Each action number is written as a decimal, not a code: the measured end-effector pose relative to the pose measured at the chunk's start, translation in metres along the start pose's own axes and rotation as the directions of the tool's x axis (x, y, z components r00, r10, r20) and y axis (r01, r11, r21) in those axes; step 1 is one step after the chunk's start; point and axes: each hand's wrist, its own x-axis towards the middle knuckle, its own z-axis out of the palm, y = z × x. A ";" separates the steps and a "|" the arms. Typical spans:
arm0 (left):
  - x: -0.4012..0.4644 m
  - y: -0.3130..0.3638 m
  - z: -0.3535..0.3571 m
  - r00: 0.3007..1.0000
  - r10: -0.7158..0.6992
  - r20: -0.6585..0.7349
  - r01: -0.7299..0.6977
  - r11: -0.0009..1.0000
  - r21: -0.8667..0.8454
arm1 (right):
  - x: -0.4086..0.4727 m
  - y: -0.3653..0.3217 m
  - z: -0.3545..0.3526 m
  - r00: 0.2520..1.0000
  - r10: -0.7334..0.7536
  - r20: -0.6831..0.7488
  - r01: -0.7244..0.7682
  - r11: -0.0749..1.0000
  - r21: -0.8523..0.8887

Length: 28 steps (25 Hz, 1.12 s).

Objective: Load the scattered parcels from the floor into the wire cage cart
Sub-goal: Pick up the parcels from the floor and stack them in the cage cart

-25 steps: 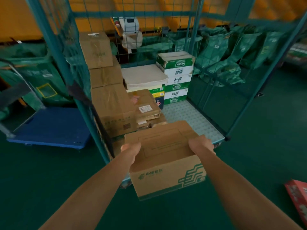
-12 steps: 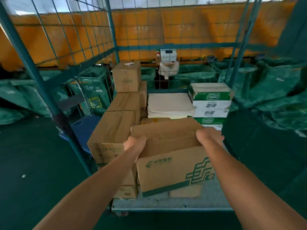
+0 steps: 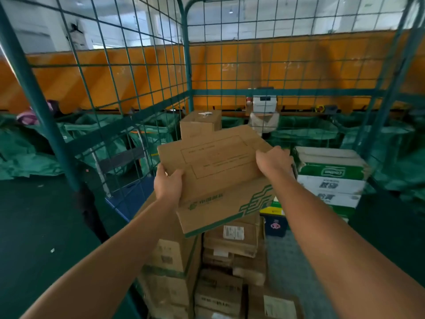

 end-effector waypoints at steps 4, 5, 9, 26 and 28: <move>0.037 0.001 -0.001 0.993 -0.033 -0.112 0.025 0.997 -0.072 | 0.036 -0.037 0.035 0.998 -0.053 0.028 0.053 0.998 -0.017; 0.046 0.002 0.001 0.990 -0.040 -0.135 0.029 0.996 -0.083 | 0.047 -0.046 0.045 0.996 -0.074 0.043 0.074 0.997 -0.007; 0.089 0.002 0.010 0.962 -0.095 -0.255 0.071 0.992 -0.102 | 0.090 -0.085 0.083 0.980 -0.177 0.087 0.179 0.984 -0.012; 0.245 -0.026 0.058 0.800 -0.386 -0.460 0.461 0.885 0.059 | 0.209 -0.140 0.211 0.918 -0.208 0.338 0.202 0.978 0.052; 0.259 -0.023 0.056 0.819 -0.326 -0.472 0.463 0.862 0.208 | 0.214 -0.139 0.221 0.927 -0.201 0.318 0.224 0.974 -0.037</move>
